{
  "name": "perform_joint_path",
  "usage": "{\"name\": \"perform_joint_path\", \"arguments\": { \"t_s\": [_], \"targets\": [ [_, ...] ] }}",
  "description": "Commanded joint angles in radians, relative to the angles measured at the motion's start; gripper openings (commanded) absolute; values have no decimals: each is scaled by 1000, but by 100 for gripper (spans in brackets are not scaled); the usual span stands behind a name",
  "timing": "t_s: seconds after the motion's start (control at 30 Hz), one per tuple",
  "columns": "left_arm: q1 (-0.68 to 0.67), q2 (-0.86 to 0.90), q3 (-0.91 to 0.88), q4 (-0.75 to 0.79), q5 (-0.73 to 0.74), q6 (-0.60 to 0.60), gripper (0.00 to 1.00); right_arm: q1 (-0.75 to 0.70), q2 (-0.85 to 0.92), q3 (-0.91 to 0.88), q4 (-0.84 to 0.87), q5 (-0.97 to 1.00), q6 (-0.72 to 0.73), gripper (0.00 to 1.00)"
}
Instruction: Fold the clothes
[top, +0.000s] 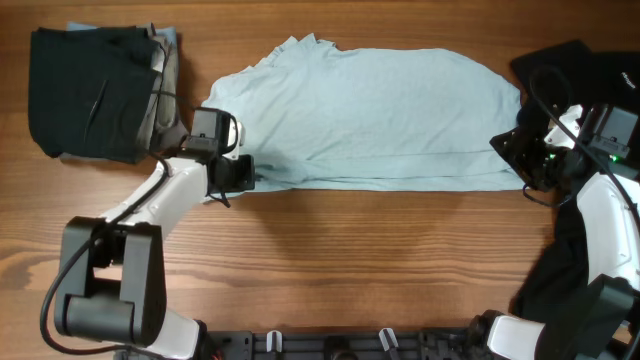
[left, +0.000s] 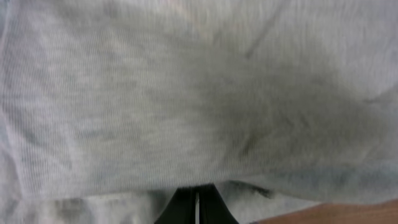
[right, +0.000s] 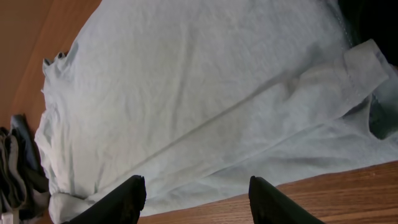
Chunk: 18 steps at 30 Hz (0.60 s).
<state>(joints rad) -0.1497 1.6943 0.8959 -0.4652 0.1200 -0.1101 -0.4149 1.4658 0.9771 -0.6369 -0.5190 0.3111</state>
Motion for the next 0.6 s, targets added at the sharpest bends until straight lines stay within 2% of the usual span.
{"name": "perform_joint_path", "arguments": {
  "t_s": [0.0,0.3,0.43,0.57],
  "targets": [
    [-3,-40,55,-34,-6,-10,4,3,-12,14,-3,14,-20,58],
    [-3,-43,116,-81,-5,-30,4,3,-12,14,-1,33,-20,58],
    [-3,-50,158,-94,62,-33,4,3,-12,14,0,33,-20,58],
    [-3,-53,194,-67,62,-36,4,3,-12,14,1,33,-20,58]
  ]
}}
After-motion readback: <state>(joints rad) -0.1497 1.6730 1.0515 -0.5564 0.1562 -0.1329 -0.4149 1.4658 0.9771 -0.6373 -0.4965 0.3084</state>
